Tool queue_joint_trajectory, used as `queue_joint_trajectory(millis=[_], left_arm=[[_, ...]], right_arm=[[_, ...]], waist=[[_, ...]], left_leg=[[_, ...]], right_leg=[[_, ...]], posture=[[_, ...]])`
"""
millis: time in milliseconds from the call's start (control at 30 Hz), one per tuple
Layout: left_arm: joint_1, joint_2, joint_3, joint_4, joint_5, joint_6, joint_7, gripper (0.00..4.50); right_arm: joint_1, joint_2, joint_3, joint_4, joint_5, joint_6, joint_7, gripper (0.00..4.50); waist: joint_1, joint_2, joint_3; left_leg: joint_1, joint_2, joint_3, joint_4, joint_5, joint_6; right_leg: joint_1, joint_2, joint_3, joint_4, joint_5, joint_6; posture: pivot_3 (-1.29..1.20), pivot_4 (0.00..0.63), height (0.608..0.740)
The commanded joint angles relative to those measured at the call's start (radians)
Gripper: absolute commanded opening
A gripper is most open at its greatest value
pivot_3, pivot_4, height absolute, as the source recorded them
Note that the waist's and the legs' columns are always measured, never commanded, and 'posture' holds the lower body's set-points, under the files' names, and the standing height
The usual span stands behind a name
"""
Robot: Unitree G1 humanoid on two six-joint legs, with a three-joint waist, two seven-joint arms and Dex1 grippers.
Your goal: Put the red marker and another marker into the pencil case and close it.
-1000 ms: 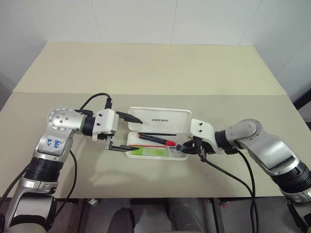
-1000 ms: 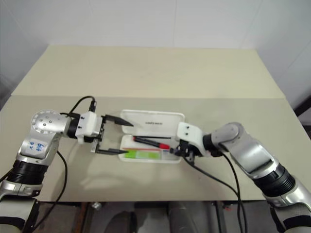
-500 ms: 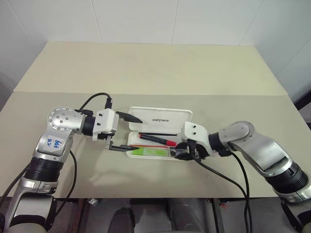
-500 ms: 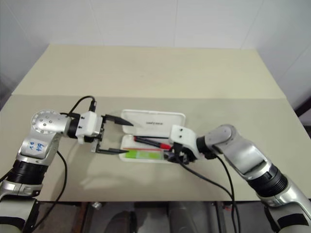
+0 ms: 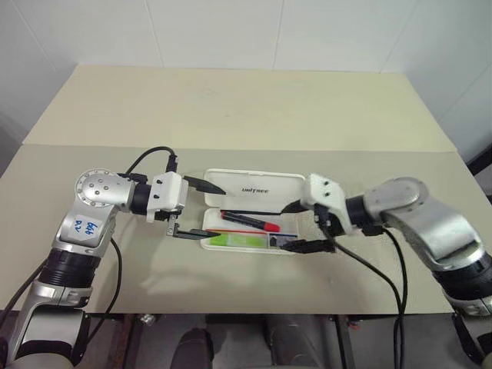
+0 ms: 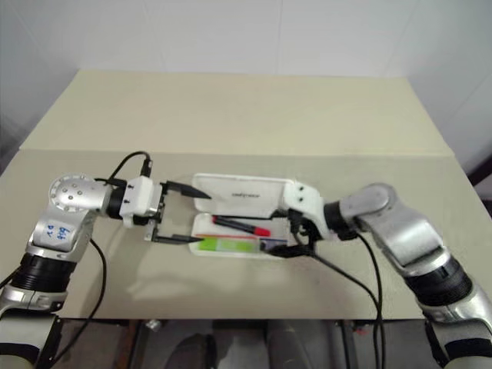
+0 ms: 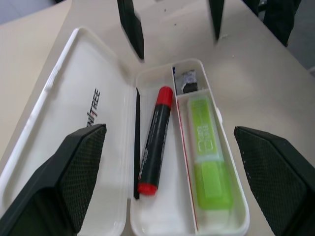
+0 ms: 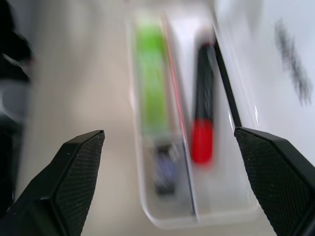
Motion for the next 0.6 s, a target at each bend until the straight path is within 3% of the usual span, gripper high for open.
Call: queue_joint_trajectory(millis=[33,133,233,400,600], left_arm=[[-0.011,0.018,0.031,-0.007,-0.027,0.011,-0.015,4.50],[-0.013,0.026,0.060,0.004,-0.066,0.032,-0.039,4.50],[-0.016,0.036,0.098,0.023,-0.102,0.059,-0.049,3.93],[-0.033,0.040,0.117,0.074,-0.114,0.079,-0.068,2.21],[-0.074,0.000,0.117,0.118,-0.126,0.091,-0.063,0.07]], right_arm=[[0.102,0.046,-0.201,-0.064,0.162,-0.127,0.054,4.47],[0.166,0.052,-0.292,-0.073,0.202,-0.190,0.054,4.47],[0.186,0.045,-0.370,-0.069,0.267,-0.172,0.020,4.50],[0.221,0.032,-0.453,-0.041,0.299,-0.188,-0.002,4.50],[0.234,0.005,-0.467,-0.010,0.297,-0.202,-0.011,4.50]], waist=[[0.005,0.000,0.000],[0.009,0.000,0.000],[0.007,0.000,0.000],[0.009,0.000,0.000],[0.013,0.000,0.000]], left_leg=[[0.000,0.000,0.000,0.000,0.000,0.000],[-0.001,0.000,0.000,0.000,0.000,0.000],[-0.001,0.000,0.001,0.001,0.000,0.000],[0.001,0.000,0.000,0.001,0.000,0.000],[0.000,0.000,0.001,0.001,0.000,0.000]], right_leg=[[0.000,0.000,0.000,-0.001,0.000,0.000],[0.000,0.000,0.000,-0.002,0.000,0.001],[0.000,0.000,0.000,-0.001,0.001,0.001],[0.000,0.000,0.000,0.000,0.000,0.000],[0.000,0.000,0.000,0.000,0.000,-0.001]], posture=[[0.00,0.150,0.740],[0.00,0.150,0.740],[0.00,0.150,0.740],[0.00,0.150,0.740],[0.00,0.150,0.740]])
